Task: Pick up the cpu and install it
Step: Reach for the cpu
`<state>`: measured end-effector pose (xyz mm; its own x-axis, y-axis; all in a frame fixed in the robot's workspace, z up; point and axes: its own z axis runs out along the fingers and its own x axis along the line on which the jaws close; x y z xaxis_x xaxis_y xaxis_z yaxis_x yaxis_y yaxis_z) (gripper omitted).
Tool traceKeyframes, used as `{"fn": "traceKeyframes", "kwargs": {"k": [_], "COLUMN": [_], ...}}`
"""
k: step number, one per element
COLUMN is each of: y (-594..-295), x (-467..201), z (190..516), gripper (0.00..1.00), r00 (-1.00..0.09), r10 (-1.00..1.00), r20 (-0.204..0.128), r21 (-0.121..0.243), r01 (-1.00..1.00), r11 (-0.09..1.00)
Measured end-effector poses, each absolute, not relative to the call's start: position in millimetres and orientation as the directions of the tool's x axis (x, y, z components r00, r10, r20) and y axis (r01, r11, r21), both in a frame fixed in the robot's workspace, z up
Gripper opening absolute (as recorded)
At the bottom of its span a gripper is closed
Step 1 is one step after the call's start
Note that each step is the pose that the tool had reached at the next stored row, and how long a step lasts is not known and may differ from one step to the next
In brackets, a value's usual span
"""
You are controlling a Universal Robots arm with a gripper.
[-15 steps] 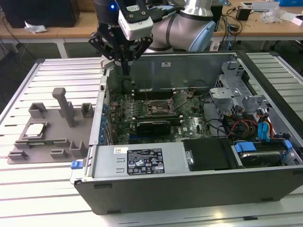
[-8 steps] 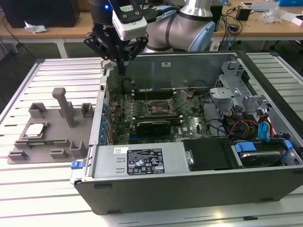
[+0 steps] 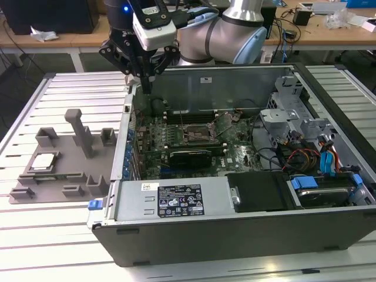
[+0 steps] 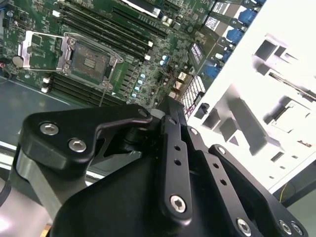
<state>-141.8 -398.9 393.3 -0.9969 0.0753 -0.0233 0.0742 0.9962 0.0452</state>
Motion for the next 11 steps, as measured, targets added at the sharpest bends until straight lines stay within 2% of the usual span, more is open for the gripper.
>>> {"fn": "traceKeyframes", "kwargs": {"k": [11], "y": [-398.9], "x": [-150.3], "z": [393.3], "gripper": [0.11], "r00": [-0.997], "r10": [0.075], "r20": [-0.023], "r21": [0.045], "r01": [0.074], "r11": [0.996]}}
